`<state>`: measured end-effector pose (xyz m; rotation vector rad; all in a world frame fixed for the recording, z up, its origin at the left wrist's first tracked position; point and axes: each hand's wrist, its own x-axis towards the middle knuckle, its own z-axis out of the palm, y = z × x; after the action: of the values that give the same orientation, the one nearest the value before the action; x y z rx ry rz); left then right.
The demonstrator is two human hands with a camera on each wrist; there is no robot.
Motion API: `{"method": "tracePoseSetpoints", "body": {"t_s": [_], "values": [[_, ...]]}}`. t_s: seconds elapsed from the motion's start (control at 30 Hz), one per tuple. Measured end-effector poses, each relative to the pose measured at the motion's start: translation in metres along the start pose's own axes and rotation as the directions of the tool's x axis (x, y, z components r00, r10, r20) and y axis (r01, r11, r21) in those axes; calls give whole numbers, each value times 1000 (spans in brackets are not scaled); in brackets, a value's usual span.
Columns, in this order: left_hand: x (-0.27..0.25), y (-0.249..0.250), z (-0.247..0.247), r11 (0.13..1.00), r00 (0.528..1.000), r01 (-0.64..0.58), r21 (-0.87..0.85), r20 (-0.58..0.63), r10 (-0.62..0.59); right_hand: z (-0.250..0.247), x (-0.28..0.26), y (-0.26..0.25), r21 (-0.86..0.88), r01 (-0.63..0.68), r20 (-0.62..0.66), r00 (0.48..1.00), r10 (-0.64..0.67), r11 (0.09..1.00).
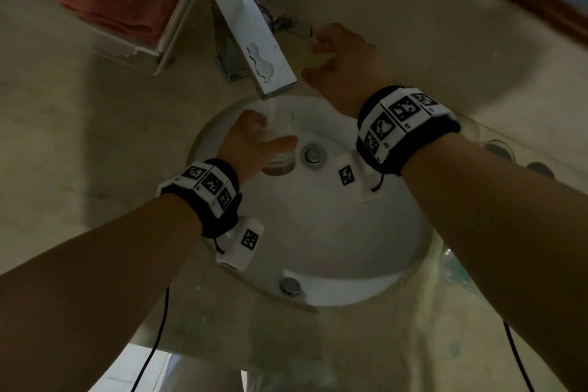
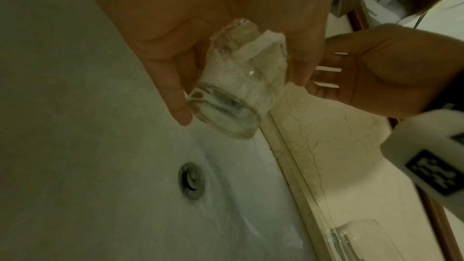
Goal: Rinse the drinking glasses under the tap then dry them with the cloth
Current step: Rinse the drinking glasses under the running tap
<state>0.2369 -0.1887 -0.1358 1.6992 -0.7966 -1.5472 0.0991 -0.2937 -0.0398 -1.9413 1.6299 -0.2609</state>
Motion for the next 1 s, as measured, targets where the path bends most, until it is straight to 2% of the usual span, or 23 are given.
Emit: {"method": "tracePoseSetpoints", "body": {"t_s": [0.13, 0.27, 0.47, 0.6, 0.8, 0.9, 1.0], "values": [[1, -8, -4, 988, 989, -146, 50, -21, 147, 3, -2, -3, 21, 8, 14, 1000, -8, 1000], [4, -9, -5, 970, 974, -219, 103, -33, 223, 5, -6, 1, 22, 13, 5, 1000, -13, 1000], [8, -9, -3, 954, 960, -269, 131, -42, 276, 5, -11, 4, 19, -8, 0, 1000, 8, 1000], [7, -7, 0, 952, 955, -286, 110, -53, 293, 3, -14, 7, -49, 0, 48, 999, 3, 999], [4, -4, -3, 978, 976, -206, -17, -76, 204, 5, -18, 13, -52, -26, 49, 998, 29, 998], [1, -1, -4, 997, 998, -13, -76, -56, 8, 4, -16, 13, -44, -49, 43, 998, 51, 998], [-4, 2, 0, 985, 987, 162, -56, 13, -161, 3, -16, 12, -47, -63, 50, 997, 65, 997]]}}
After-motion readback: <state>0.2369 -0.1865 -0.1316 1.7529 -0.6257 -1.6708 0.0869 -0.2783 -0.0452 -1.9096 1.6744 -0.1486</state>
